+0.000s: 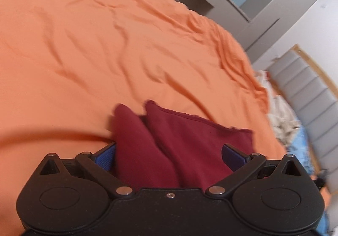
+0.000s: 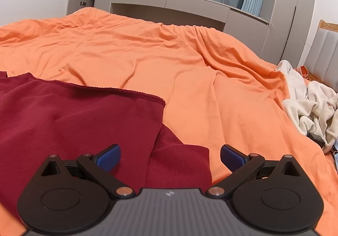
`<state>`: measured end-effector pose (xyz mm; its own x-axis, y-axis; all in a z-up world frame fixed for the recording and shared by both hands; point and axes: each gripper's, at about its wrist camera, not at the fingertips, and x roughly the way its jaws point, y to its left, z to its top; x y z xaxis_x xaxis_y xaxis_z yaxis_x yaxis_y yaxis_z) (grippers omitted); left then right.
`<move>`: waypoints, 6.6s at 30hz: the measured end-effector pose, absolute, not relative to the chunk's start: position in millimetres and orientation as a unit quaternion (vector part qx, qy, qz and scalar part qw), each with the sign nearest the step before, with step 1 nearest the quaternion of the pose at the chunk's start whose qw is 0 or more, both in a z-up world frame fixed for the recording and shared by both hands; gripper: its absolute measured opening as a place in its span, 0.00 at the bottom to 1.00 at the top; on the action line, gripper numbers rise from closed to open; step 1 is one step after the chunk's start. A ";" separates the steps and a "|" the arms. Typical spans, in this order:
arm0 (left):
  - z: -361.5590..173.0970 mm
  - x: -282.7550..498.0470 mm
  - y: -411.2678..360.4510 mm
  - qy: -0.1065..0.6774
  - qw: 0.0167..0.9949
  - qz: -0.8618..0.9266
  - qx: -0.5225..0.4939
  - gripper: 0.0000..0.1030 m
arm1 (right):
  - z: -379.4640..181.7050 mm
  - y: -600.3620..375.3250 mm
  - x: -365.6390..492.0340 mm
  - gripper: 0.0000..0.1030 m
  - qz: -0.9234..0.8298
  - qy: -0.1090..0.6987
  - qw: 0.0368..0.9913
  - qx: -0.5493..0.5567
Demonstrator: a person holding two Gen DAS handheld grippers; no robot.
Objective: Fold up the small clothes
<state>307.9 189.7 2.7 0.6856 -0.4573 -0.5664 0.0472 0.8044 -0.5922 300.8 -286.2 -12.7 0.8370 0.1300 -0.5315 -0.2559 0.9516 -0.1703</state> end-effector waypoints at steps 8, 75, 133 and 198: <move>14.5 276.2 192.0 0.353 0.860 -0.176 -0.325 0.99 | -9.8 -289.4 286.4 1.00 0.086 0.269 0.953 -0.111; -15.9 192.3 82.0 0.309 0.896 -0.123 -0.294 0.99 | -26.2 -289.2 308.0 0.06 0.128 0.328 0.936 -0.011; -15.4 188.8 99.7 0.276 0.894 -0.086 -0.341 0.99 | -34.2 -154.8 248.8 1.00 0.180 0.247 0.948 -0.083; 7.2 236.3 -140.6 0.254 0.908 -0.324 0.077 0.64 | 23.0 -368.1 256.5 1.00 0.040 0.279 0.949 0.144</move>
<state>236.3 -140.6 7.2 0.6617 -0.5488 -0.5109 0.6271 0.7785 -0.0241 256.5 -368.1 23.0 0.8414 0.1555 -0.5175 0.0052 0.9553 0.2956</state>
